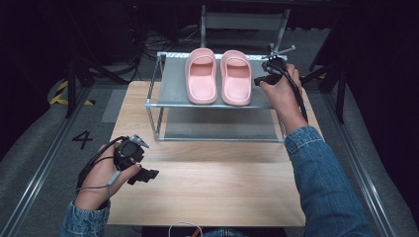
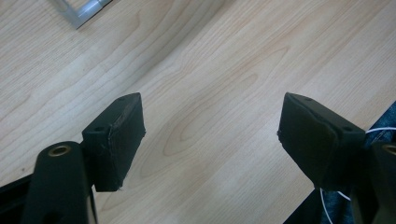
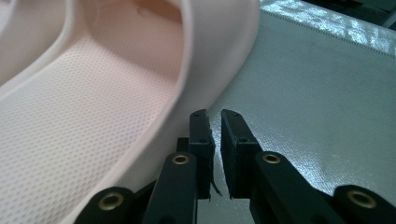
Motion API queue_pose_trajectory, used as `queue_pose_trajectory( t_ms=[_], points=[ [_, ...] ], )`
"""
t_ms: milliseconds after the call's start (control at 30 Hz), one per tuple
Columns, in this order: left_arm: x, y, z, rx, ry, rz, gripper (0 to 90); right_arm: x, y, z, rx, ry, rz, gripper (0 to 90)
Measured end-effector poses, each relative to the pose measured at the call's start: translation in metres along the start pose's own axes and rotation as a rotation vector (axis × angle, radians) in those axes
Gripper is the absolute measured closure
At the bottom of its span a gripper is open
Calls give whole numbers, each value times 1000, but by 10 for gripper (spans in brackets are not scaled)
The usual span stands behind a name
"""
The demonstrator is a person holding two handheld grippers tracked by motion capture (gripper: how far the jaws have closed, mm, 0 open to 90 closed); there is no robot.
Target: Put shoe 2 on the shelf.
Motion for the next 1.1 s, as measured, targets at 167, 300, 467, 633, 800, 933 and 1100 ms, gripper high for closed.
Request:
queue_pose_trajectory(
  t_ms=[167, 300, 467, 633, 800, 933, 1100],
  points=[
    [5, 1, 0, -4, 17, 1, 235, -3, -6, 2, -20, -23, -19, 843],
    [8, 4, 1, -8, 22, -4, 235, -4, -12, 1, 5, -32, -32, 869],
    [9, 4, 1, -8, 24, -2, 235, -8, -18, 7, -37, -27, -63, 872],
    [8, 4, 2, -4, 20, -6, 235, -9, -20, 9, -15, -4, -68, 839],
    [5, 2, 2, 0, 13, -2, 235, -6, -5, 7, -50, -17, -127, 797],
    [1, 1, 1, 3, 3, -4, 235, -2, 12, 10, -90, -7, -144, 750],
    [-2, 0, 1, 6, -3, 0, 235, 6, 31, 9, -121, 6, -163, 710]
  ],
)
Point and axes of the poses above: each handheld gripper's, and its own axes: y roughly backward along the jaws, x roughly out of its underside, z roughly to its left, the point moved 1 cm from there along -y, roughly forward along the jaws, and after that the axes turned 4 degrees about y, right-handed, at the moved point
